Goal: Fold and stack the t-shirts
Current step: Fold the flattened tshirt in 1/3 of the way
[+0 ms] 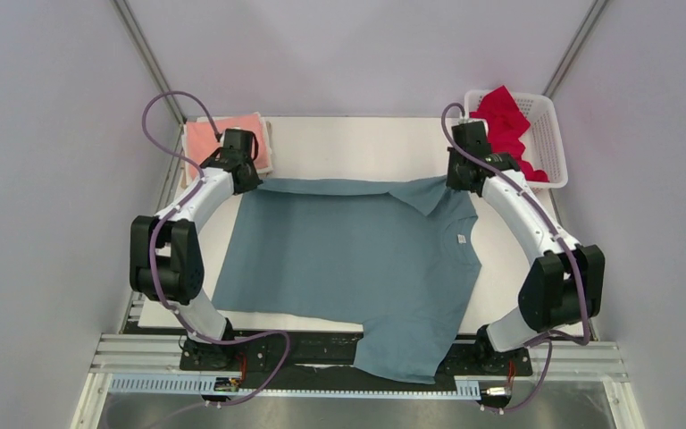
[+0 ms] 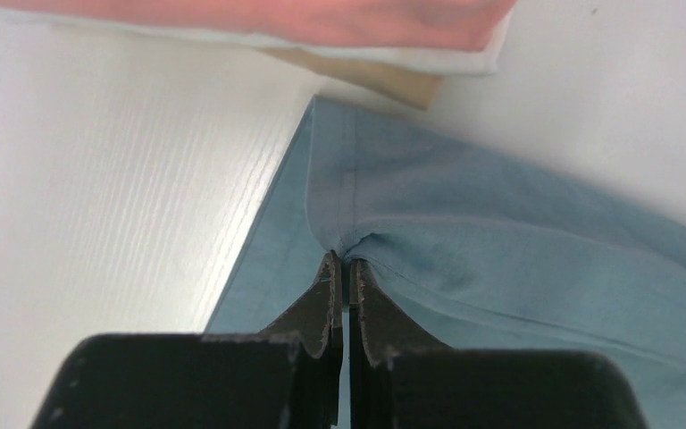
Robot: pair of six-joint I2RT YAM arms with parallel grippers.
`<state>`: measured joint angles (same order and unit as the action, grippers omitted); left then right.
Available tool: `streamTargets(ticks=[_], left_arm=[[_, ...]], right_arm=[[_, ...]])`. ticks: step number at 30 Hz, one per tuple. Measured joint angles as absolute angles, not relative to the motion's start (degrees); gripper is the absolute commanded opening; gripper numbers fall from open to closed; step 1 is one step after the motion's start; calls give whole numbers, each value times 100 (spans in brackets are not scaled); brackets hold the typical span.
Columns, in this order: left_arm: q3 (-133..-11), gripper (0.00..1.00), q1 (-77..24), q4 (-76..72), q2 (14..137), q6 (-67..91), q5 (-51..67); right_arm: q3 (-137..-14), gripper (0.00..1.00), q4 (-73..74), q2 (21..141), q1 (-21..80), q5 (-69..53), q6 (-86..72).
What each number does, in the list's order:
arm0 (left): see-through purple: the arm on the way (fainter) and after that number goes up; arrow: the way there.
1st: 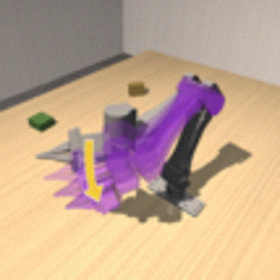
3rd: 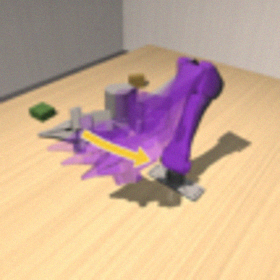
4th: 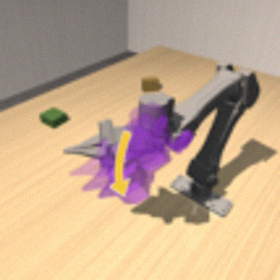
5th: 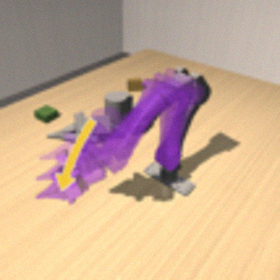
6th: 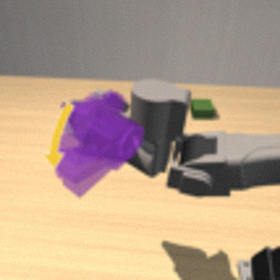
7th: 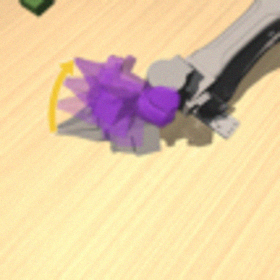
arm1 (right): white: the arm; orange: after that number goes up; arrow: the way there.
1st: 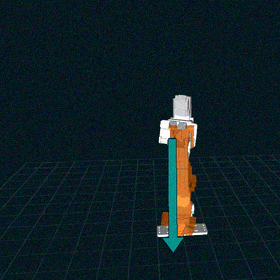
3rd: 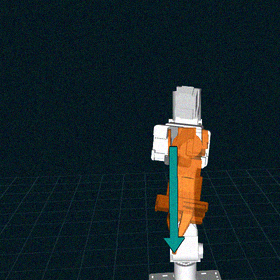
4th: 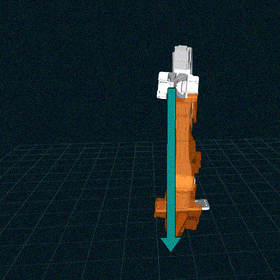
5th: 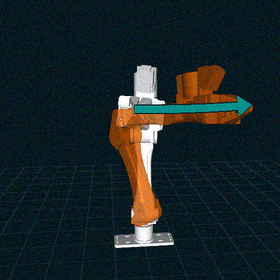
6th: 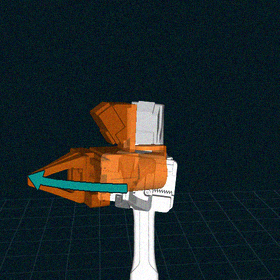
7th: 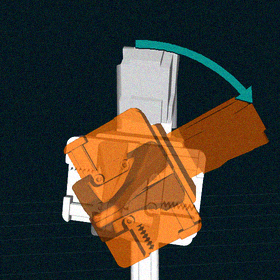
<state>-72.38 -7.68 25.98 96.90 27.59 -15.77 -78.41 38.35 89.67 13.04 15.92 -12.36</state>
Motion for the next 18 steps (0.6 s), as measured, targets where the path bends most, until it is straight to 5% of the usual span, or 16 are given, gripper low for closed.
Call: streamTargets(ticks=[13,15,18], left_arm=[[-7081,6,-768,3409,9474,2727,-1514],[-6976,21,-768,3500,9411,2735,-1559],[-6785,55,-768,3629,9303,2799,-1634]], right_arm=[[-6648,8,5433,7533,1745,1387,-2060],[-6379,21,5537,7459,1824,1339,-2233],[-5937,61,5760,7472,1981,1321,-2475]])
